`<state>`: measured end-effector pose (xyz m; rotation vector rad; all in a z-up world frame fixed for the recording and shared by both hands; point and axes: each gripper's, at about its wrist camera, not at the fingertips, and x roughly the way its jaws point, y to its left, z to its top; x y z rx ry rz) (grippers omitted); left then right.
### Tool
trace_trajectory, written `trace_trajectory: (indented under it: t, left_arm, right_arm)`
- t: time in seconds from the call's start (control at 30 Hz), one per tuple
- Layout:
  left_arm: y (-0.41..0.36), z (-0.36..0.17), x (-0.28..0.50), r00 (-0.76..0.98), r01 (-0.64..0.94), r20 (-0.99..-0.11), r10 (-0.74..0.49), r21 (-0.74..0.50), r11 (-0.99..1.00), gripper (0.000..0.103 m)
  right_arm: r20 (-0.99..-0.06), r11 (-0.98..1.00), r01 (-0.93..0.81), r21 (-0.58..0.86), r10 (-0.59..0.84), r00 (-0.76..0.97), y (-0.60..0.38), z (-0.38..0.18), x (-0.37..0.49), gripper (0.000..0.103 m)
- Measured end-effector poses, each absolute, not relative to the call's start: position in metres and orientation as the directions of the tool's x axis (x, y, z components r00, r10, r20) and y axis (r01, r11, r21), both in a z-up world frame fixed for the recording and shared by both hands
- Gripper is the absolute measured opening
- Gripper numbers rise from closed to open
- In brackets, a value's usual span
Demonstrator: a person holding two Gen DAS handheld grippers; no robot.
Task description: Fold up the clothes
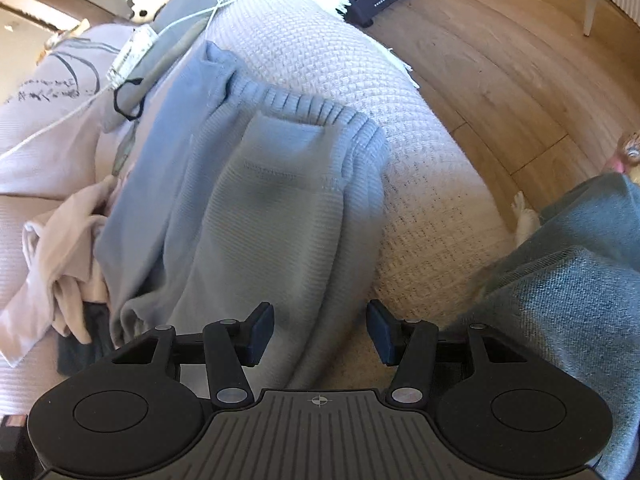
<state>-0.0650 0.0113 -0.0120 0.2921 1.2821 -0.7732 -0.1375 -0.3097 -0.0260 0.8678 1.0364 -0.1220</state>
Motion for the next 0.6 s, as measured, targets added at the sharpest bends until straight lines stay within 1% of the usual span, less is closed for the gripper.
trace_trajectory:
  t: [0.03, 0.1, 0.23, 0.3, 0.37, 0.5, 0.6]
  left_arm:
    - [0.011, -0.008, -0.066, 0.093, 0.669, -0.928, -0.36, -0.21, 0.713, 0.087]
    - [0.01, 0.003, -0.071, 0.116, 0.695, -0.914, -0.388, -0.204, 0.689, 0.087]
    - [0.001, 0.031, -0.082, 0.154, 0.766, -0.867, -0.473, -0.198, 0.612, 0.088]
    - [-0.009, 0.034, -0.087, 0.177, 0.793, -0.859, -0.481, -0.164, 0.586, 0.088]
    - [-0.019, 0.037, -0.091, 0.2, 0.819, -0.849, -0.489, -0.129, 0.56, 0.09]
    - [-0.04, 0.043, -0.1, 0.244, 0.861, -0.827, -0.506, -0.055, 0.505, 0.09]
    - [-0.046, 0.039, -0.101, 0.269, 0.859, -0.827, -0.494, -0.026, 0.512, 0.09]
  right_arm:
    - [-0.778, 0.663, 0.464, 0.587, 0.305, 0.549, -0.31, -0.025, -0.139, 0.026]
    - [-0.741, 0.649, 0.433, 0.625, 0.319, 0.591, -0.31, -0.019, -0.141, 0.019]
    - [-0.665, 0.636, 0.36, 0.682, 0.336, 0.667, -0.306, 0.004, -0.141, 0.017]
    - [-0.643, 0.632, 0.338, 0.698, 0.344, 0.684, -0.301, 0.014, -0.133, 0.017]
    - [-0.621, 0.623, 0.32, 0.713, 0.351, 0.7, -0.297, 0.021, -0.123, 0.017]
    - [-0.574, 0.594, 0.292, 0.75, 0.364, 0.734, -0.293, 0.033, -0.105, 0.017]
    - [-0.536, 0.559, 0.28, 0.78, 0.368, 0.76, -0.294, 0.041, -0.097, 0.017]
